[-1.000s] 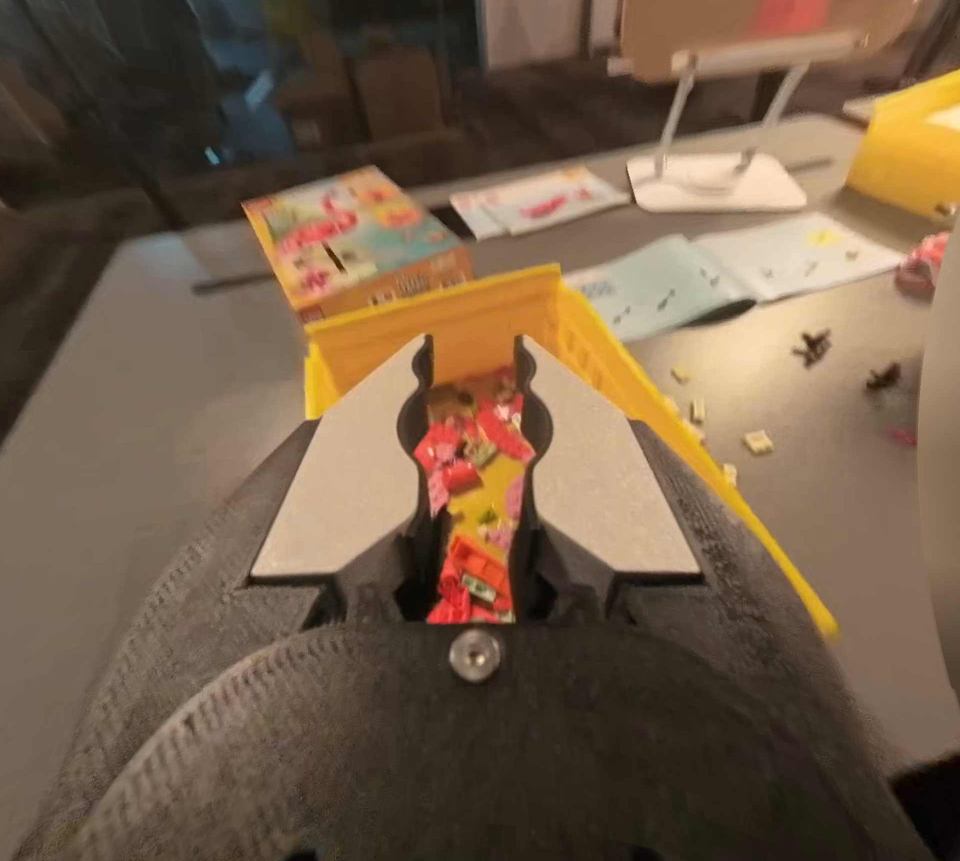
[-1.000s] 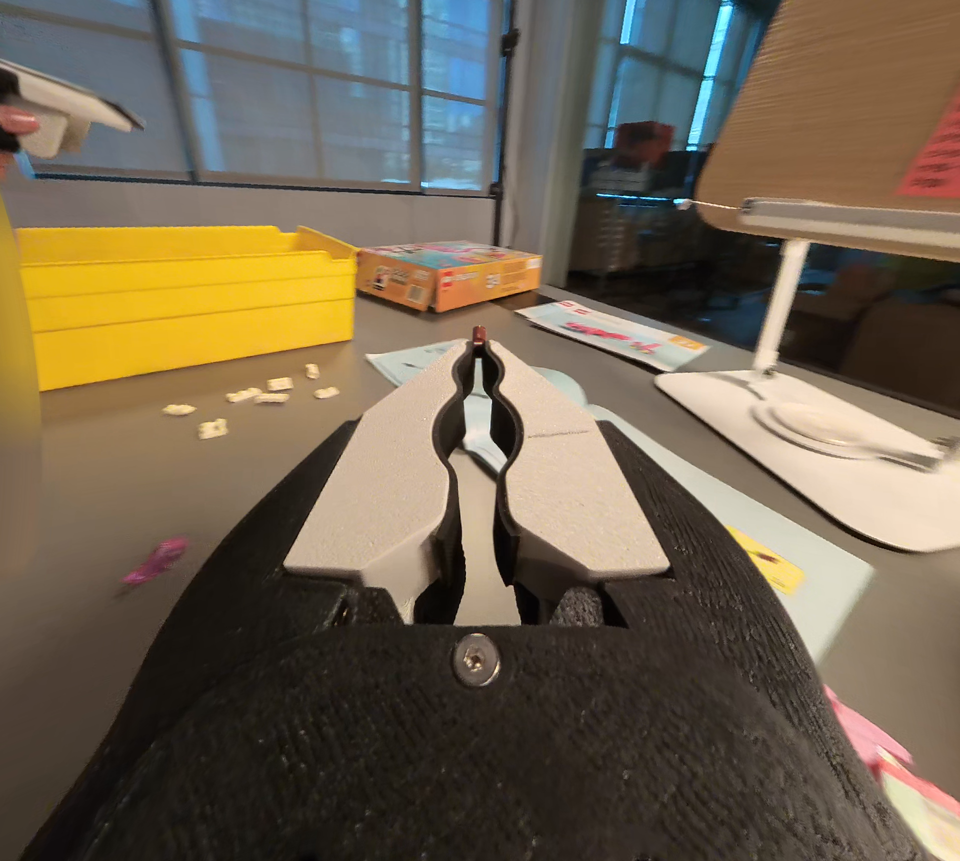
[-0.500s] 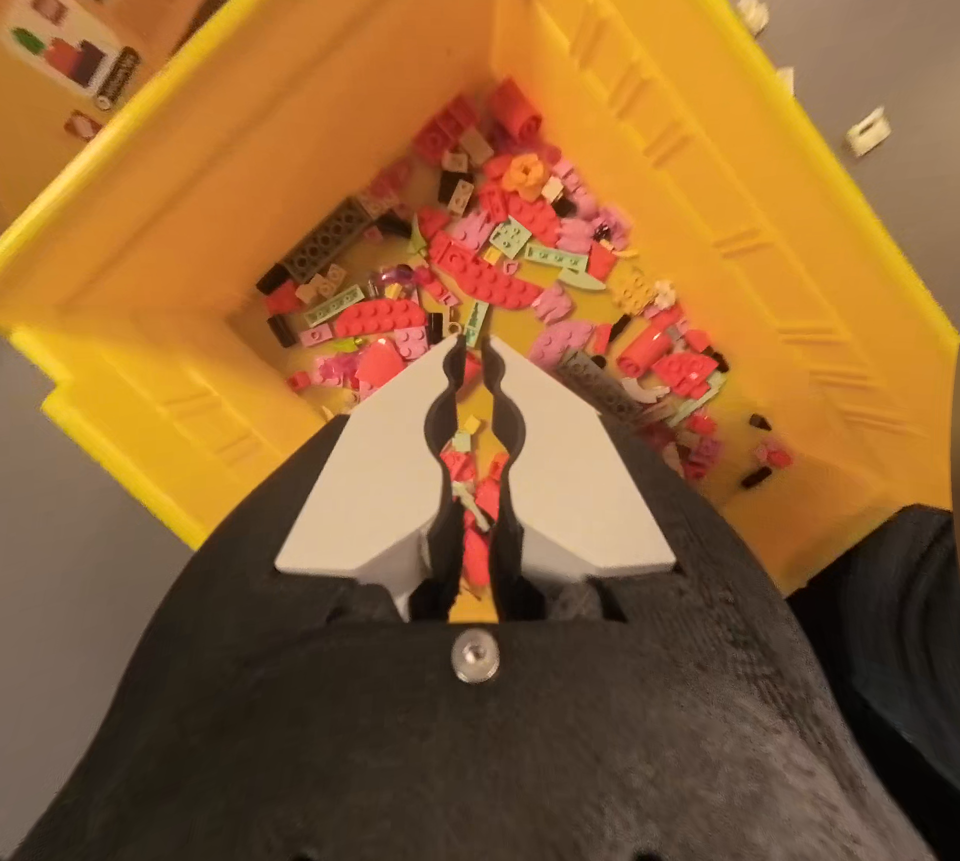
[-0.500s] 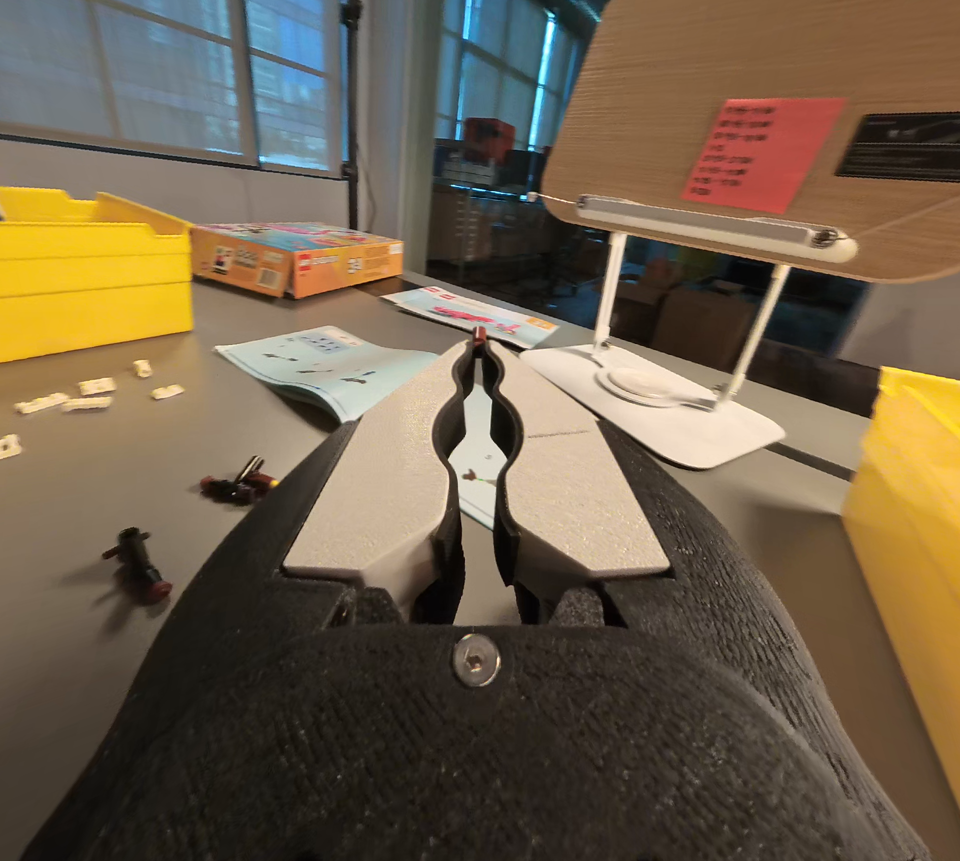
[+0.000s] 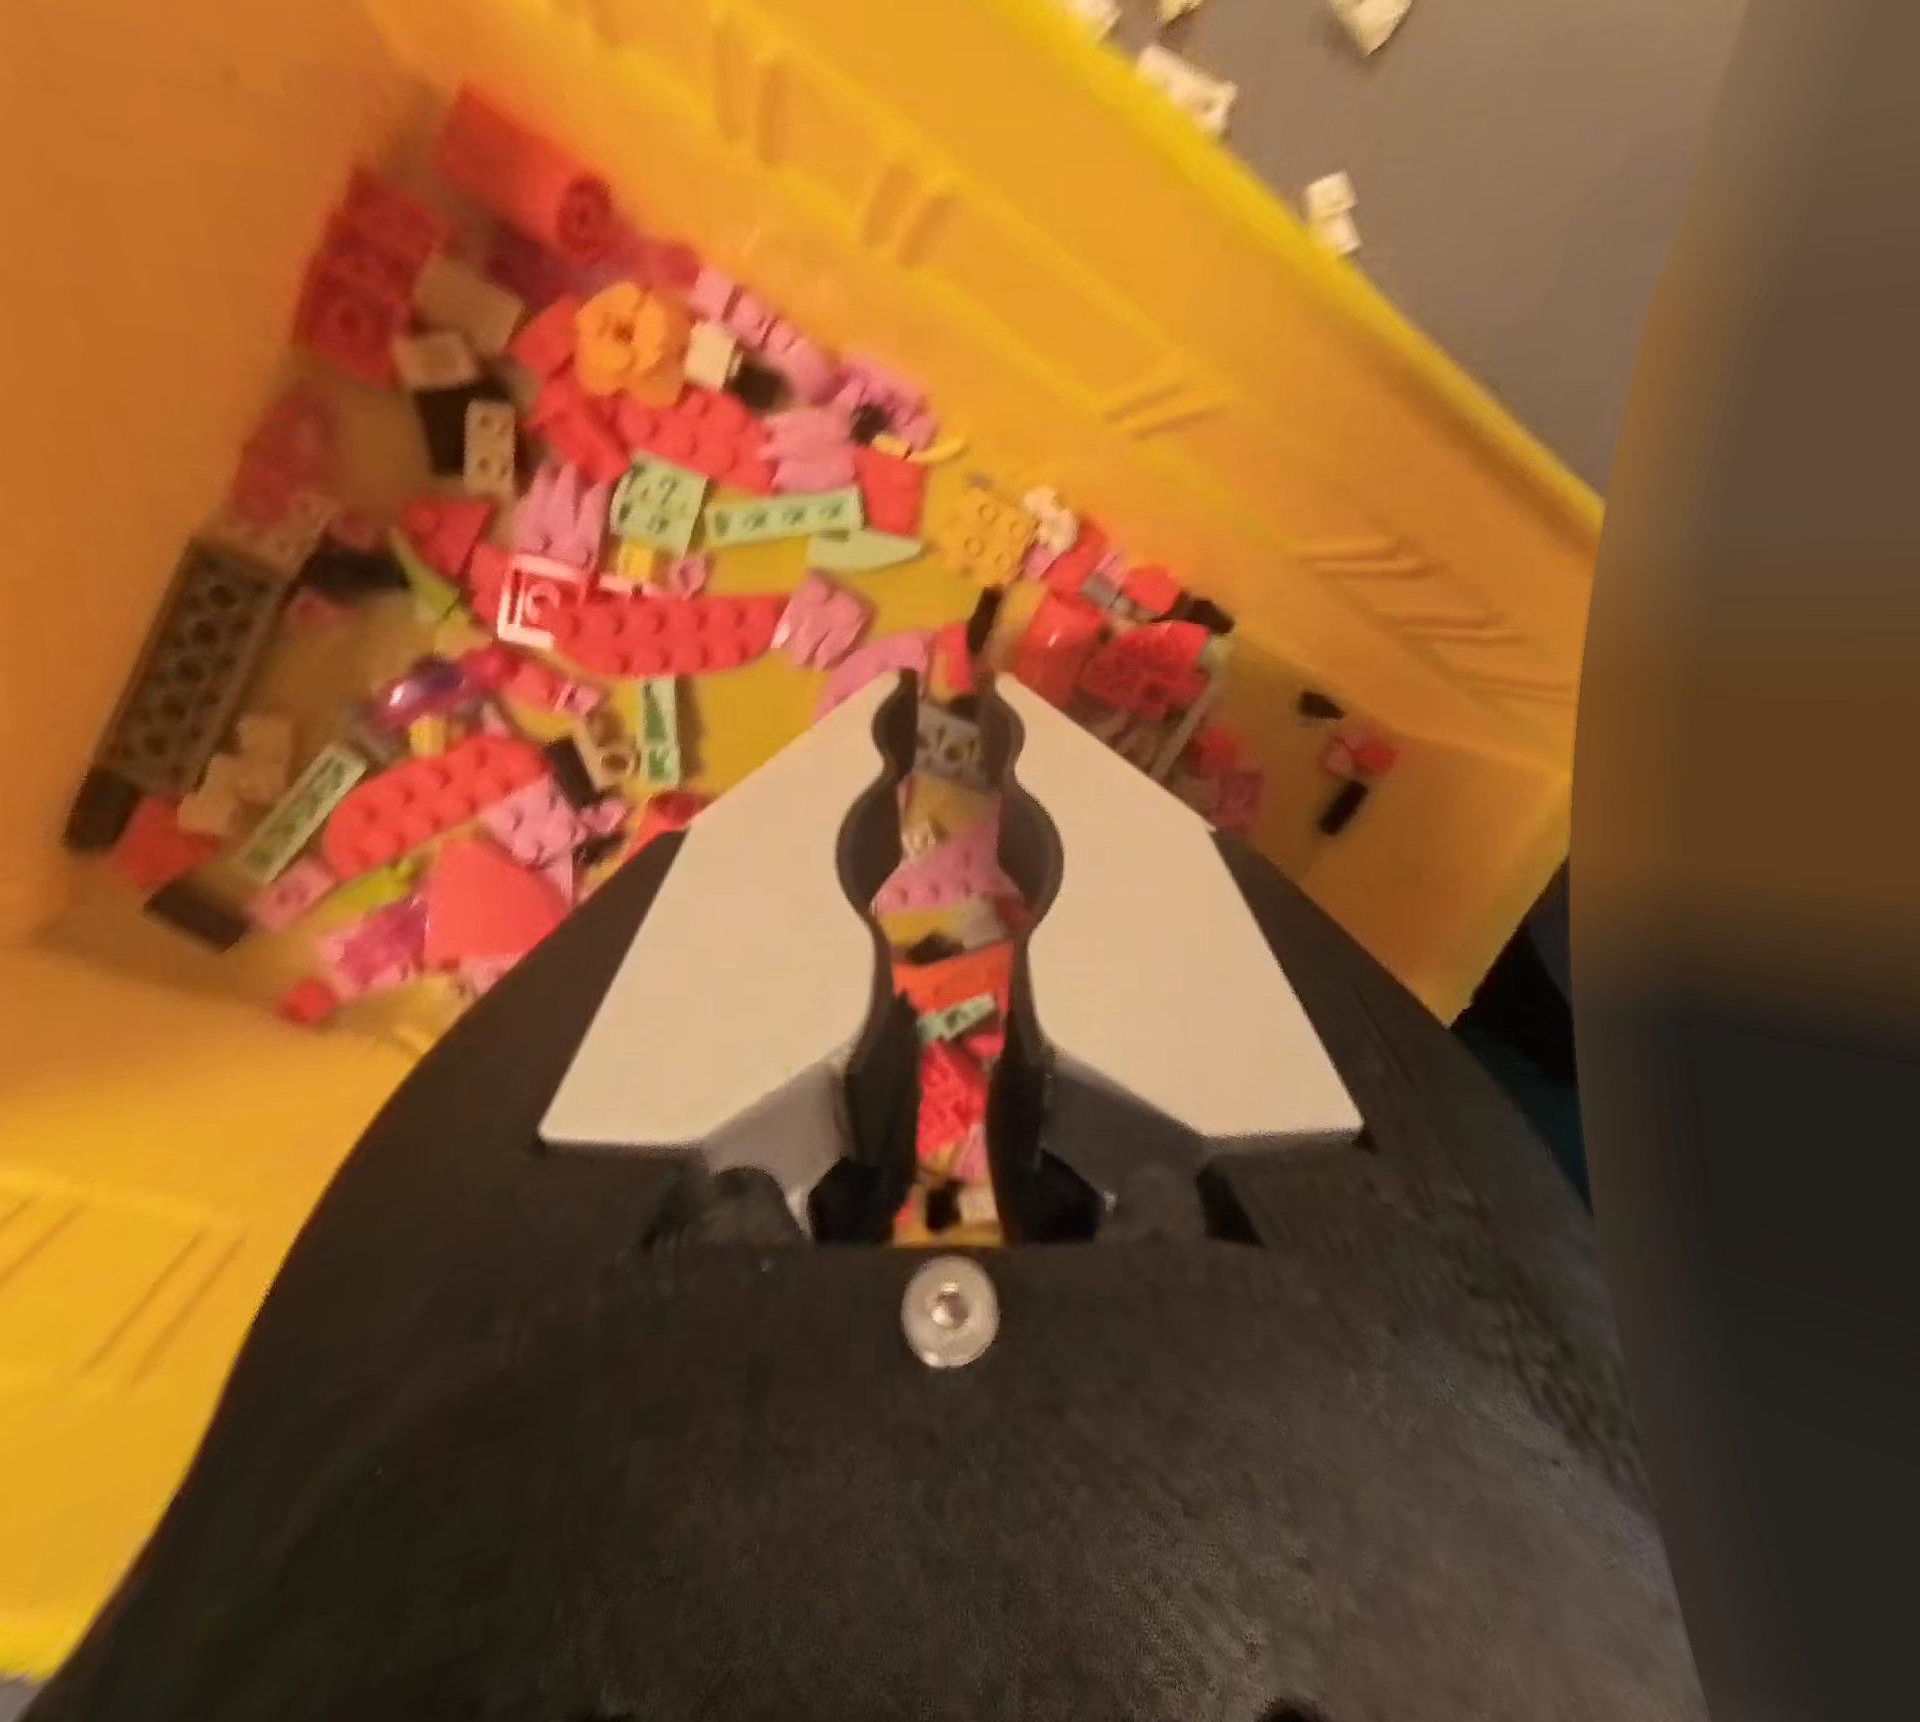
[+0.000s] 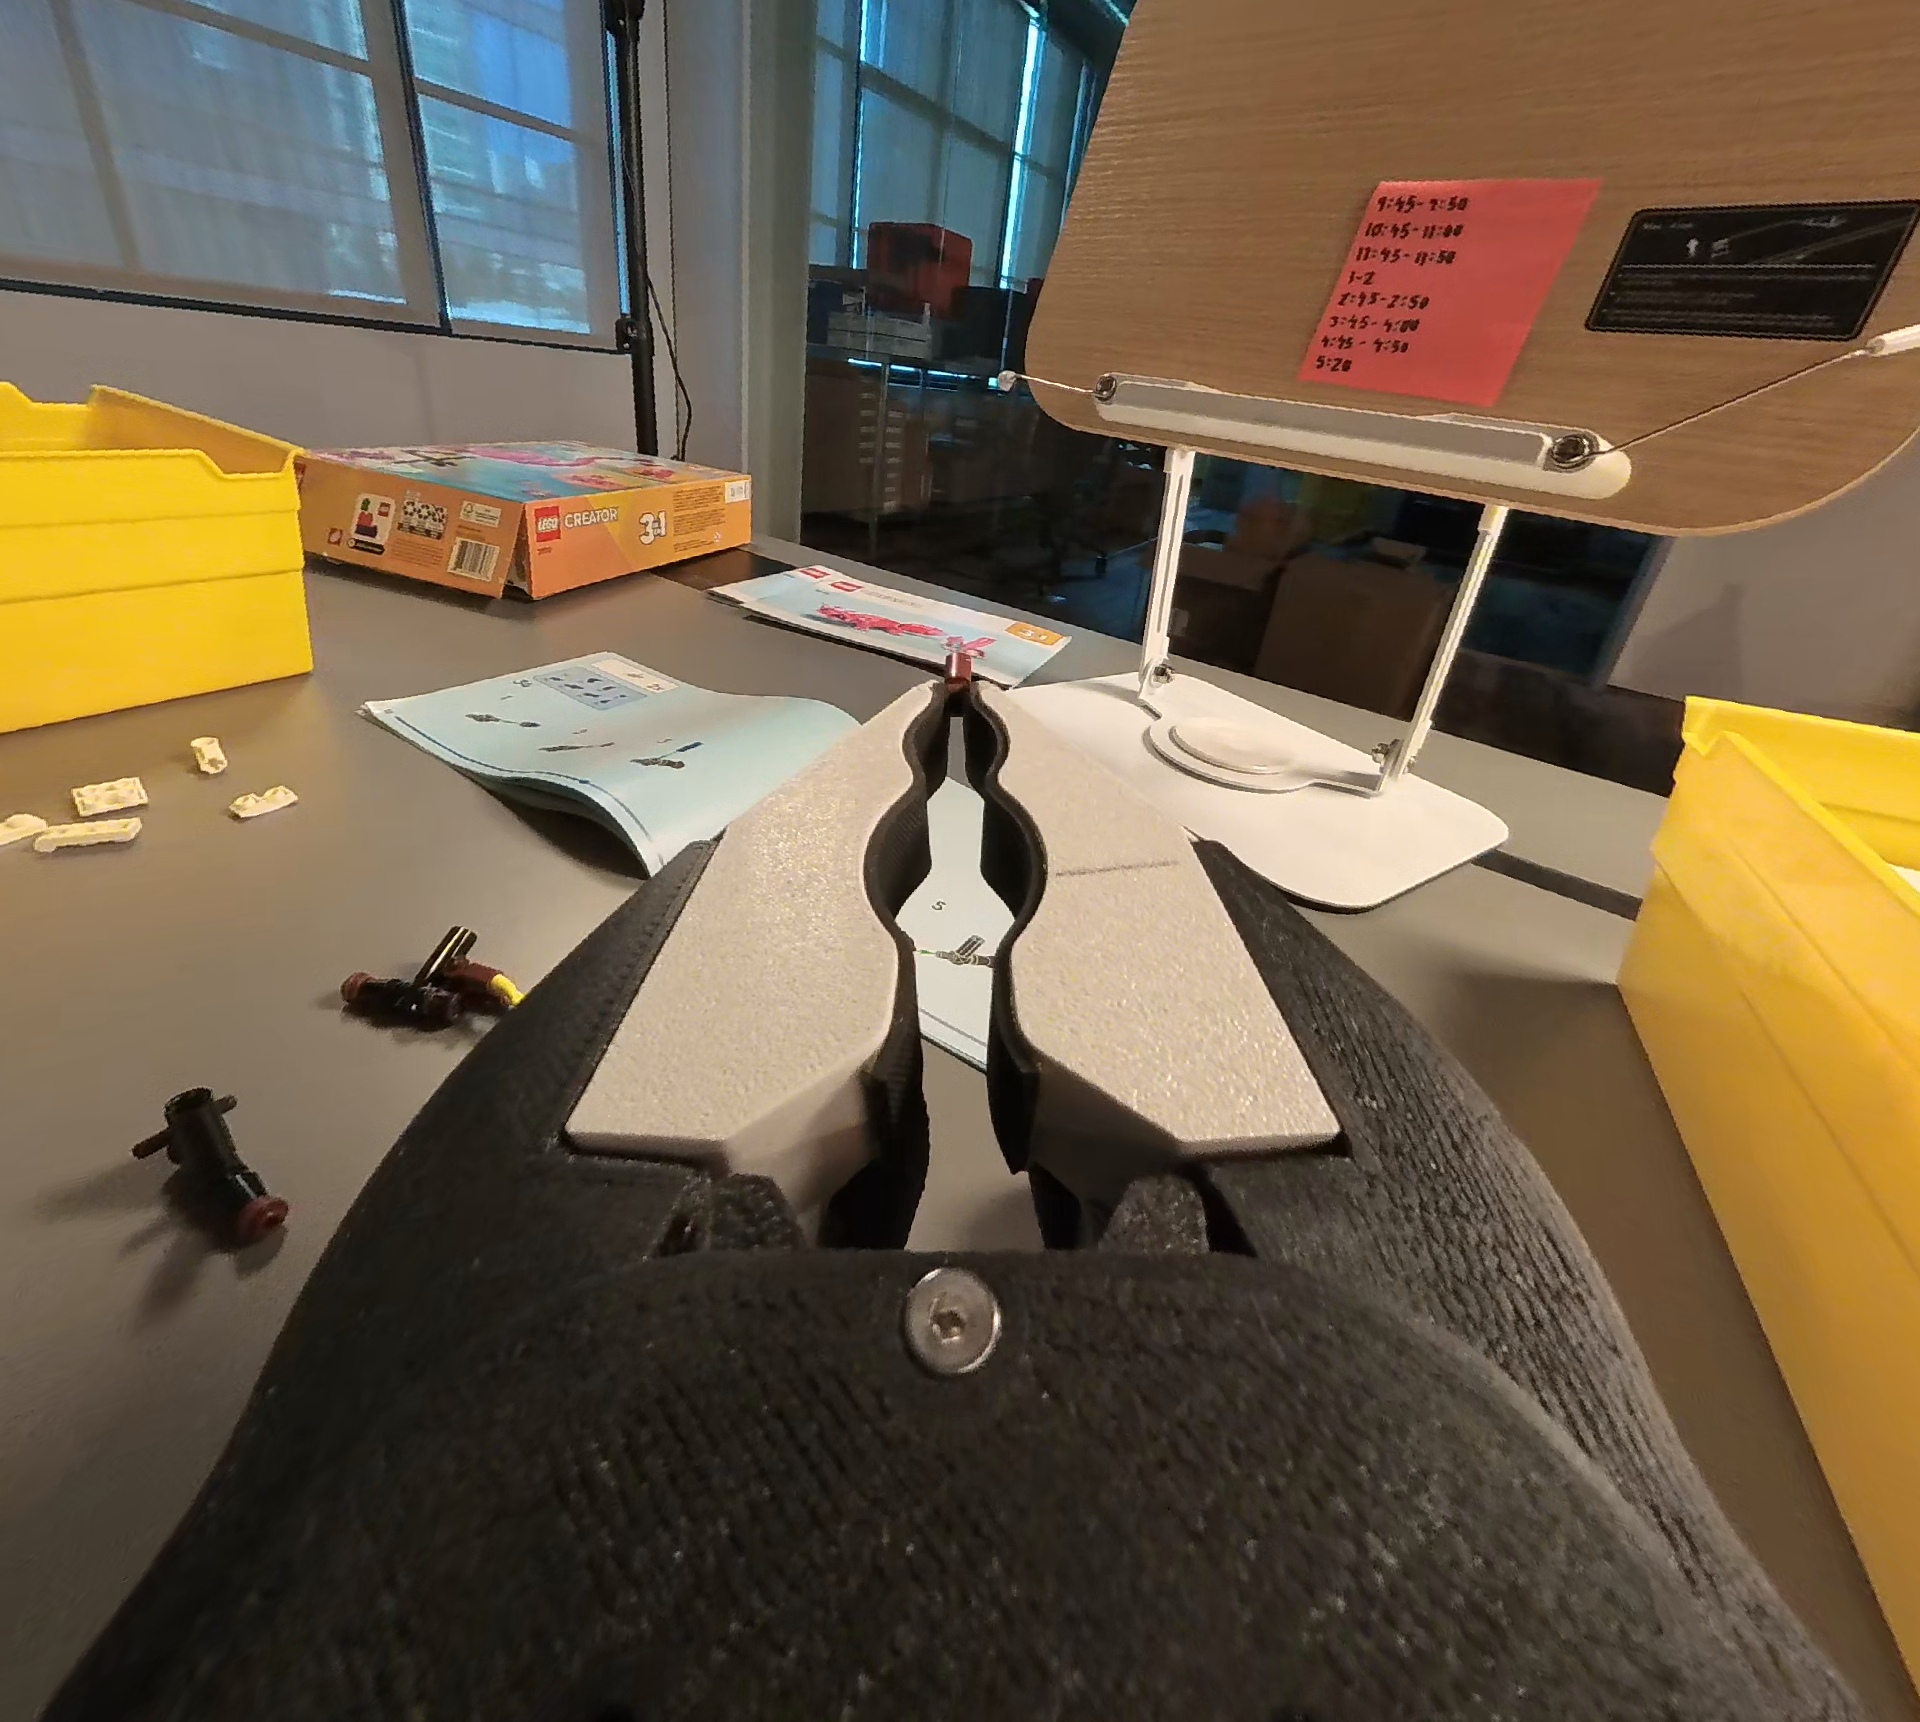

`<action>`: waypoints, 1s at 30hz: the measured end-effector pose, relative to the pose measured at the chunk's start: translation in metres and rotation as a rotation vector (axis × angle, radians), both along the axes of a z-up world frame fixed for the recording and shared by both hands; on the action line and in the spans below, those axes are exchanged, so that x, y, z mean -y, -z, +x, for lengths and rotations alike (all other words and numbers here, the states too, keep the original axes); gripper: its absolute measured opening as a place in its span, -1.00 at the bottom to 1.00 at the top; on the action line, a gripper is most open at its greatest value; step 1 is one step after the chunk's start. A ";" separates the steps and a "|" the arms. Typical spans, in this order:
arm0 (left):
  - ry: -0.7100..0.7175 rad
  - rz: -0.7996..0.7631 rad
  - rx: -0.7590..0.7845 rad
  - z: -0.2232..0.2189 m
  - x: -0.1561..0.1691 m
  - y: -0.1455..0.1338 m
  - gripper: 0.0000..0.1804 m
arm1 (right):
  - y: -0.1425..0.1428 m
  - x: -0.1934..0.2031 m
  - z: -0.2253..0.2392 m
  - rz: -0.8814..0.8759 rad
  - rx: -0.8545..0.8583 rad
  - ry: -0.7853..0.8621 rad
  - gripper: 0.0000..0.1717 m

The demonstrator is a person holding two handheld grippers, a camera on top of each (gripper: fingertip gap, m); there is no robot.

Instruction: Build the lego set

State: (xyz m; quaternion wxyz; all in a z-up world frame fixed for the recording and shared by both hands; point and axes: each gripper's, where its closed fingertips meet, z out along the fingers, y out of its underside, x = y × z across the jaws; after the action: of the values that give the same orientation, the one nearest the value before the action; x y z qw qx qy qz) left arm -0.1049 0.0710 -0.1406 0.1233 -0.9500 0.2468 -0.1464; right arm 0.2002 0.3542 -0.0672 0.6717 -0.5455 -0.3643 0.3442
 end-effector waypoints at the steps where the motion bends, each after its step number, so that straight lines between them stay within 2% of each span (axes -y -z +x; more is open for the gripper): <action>1: 0.013 0.020 -0.009 0.002 -0.003 0.001 -0.91 | 0.000 0.000 0.000 0.000 -0.001 0.001 -1.00; 3: -0.020 0.042 -0.072 -0.006 -0.011 0.006 -0.93 | 0.000 0.000 0.001 -0.003 -0.005 0.002 -1.00; 8: -0.007 0.090 0.083 0.021 -0.027 0.003 -0.94 | 0.000 -0.001 0.001 -0.010 -0.006 -0.002 -1.00; 14: 0.021 0.155 -0.067 0.016 -0.046 0.021 -0.98 | 0.000 -0.001 0.001 -0.018 -0.014 -0.007 -1.00; 18: 0.071 0.115 -0.010 0.026 -0.038 0.023 -0.95 | 0.000 -0.001 0.001 -0.021 -0.016 -0.011 -1.00; 22: 0.128 0.101 -0.071 0.021 -0.030 0.034 -0.90 | 0.000 -0.001 0.001 -0.027 -0.020 -0.018 -1.00; 30: 0.157 0.137 -0.164 0.006 -0.028 0.032 -0.95 | 0.000 -0.001 0.000 -0.031 -0.019 -0.023 -1.00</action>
State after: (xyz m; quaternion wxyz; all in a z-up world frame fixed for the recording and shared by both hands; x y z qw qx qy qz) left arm -0.0992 0.0991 -0.1723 0.1555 -0.9259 0.3389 -0.0602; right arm 0.2003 0.3551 -0.0671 0.6626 -0.5482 -0.3591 0.3627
